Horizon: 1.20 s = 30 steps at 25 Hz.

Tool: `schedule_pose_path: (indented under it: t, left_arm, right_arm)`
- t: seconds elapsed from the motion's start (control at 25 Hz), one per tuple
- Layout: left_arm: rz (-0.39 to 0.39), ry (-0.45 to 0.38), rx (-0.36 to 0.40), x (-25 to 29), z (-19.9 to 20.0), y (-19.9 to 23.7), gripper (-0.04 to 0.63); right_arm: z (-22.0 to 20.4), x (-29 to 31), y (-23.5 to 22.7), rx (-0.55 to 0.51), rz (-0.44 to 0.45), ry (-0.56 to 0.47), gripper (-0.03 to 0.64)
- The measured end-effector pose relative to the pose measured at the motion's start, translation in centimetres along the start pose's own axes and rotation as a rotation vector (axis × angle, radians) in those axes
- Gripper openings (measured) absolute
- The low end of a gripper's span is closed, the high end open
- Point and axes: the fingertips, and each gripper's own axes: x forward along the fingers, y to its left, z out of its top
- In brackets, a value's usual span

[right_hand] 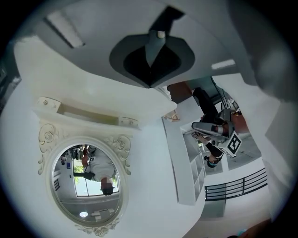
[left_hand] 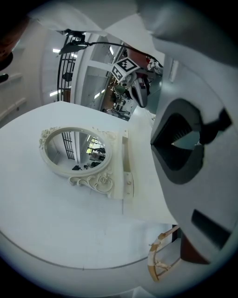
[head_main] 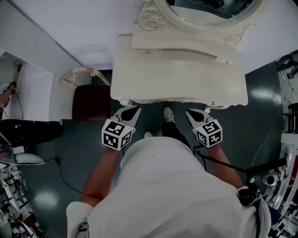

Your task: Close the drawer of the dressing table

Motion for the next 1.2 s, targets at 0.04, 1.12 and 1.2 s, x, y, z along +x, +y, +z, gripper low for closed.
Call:
schedule_pose_path:
  t: [0.04, 1.12, 1.2]
  left_arm:
    - [-0.014, -0.006, 0.000, -0.5, -0.2, -0.4, 0.003]
    - [-0.063, -0.016, 0.075, -5.2, -2.3, -5.1, 0.003]
    - [-0.067, -0.008, 0.075, -5.0, -2.5, -5.4, 0.003]
  right_arm:
    - [0.0, -0.1, 0.6, -0.006, -0.002, -0.001, 0.002]
    - [0.3, -1.4, 6.1, -0.095, 0.017, -0.022, 0.002]
    - [0.0, -1.6, 6.1, -0.094, 0.017, -0.021, 0.002]
